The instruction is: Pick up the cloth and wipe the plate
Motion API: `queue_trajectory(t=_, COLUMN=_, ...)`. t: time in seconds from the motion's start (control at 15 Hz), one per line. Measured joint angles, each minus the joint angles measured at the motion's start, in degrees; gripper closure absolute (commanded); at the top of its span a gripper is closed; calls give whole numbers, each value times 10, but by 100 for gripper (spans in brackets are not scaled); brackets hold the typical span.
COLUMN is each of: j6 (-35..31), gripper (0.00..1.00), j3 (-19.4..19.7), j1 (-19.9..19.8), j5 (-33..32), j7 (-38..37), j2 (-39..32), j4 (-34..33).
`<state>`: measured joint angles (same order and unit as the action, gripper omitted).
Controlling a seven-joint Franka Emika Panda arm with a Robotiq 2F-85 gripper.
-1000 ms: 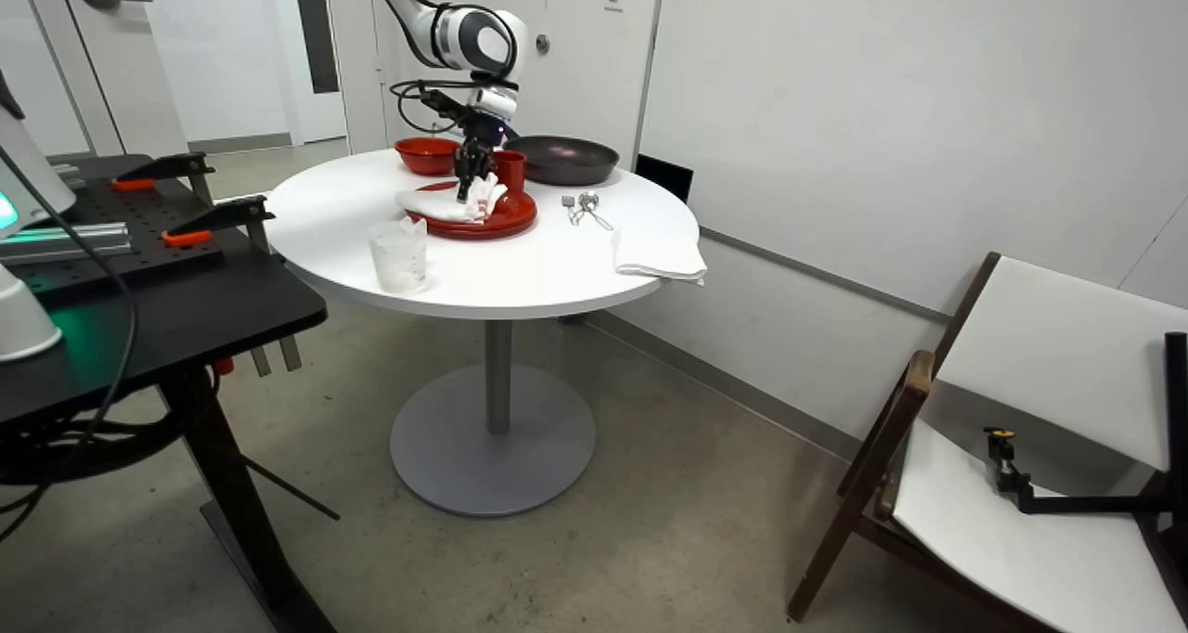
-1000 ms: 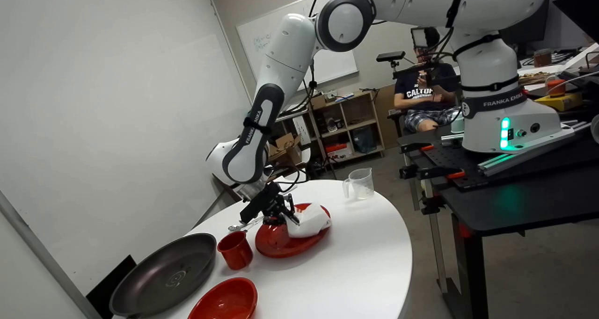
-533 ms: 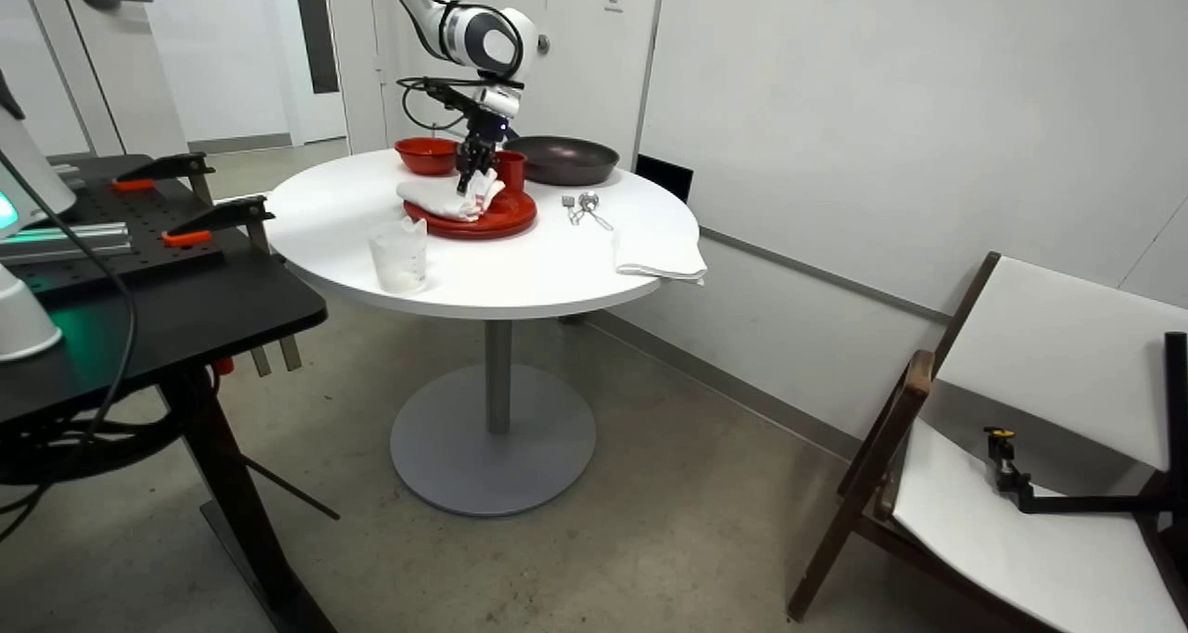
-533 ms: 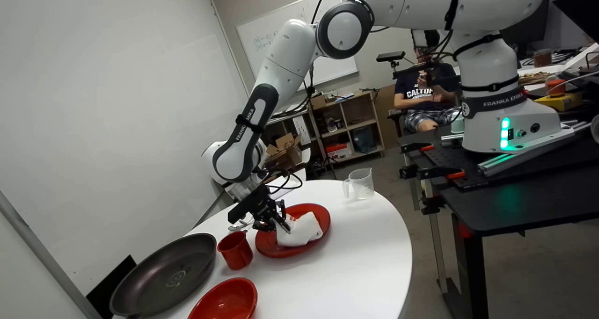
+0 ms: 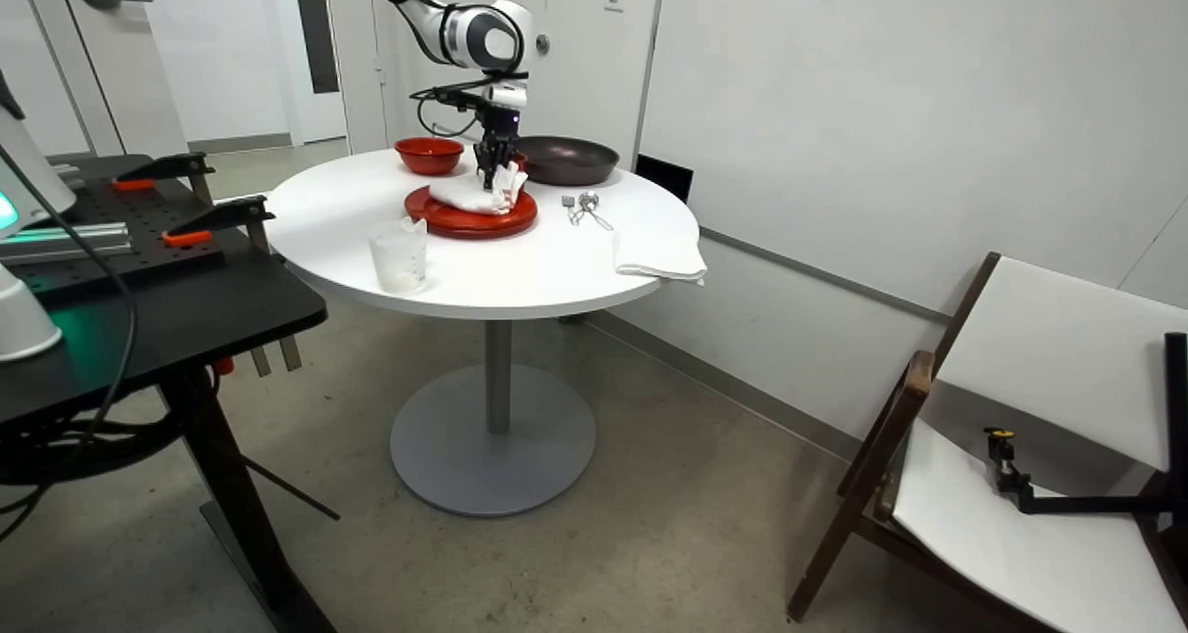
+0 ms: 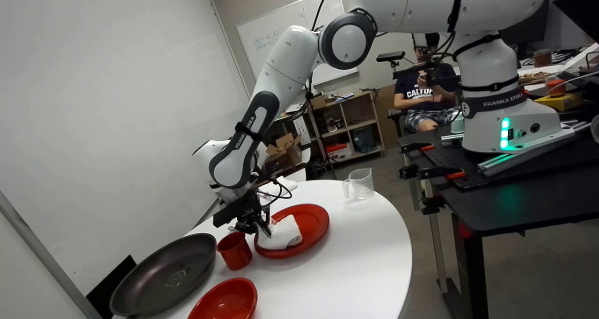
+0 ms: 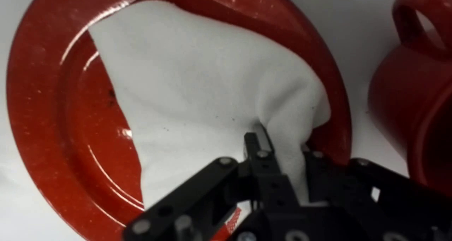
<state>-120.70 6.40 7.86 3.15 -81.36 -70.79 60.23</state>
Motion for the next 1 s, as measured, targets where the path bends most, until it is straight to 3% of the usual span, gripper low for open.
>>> queue_trajectory(t=0.4, j6=-60, gripper=95, j3=45, j1=20, j5=-45, j7=-59, j2=-1, j4=-1)
queue_trajectory(t=1.0, j6=-41, gripper=95, j3=76, j1=29, j5=-52, j7=-76, j2=8, j4=37)
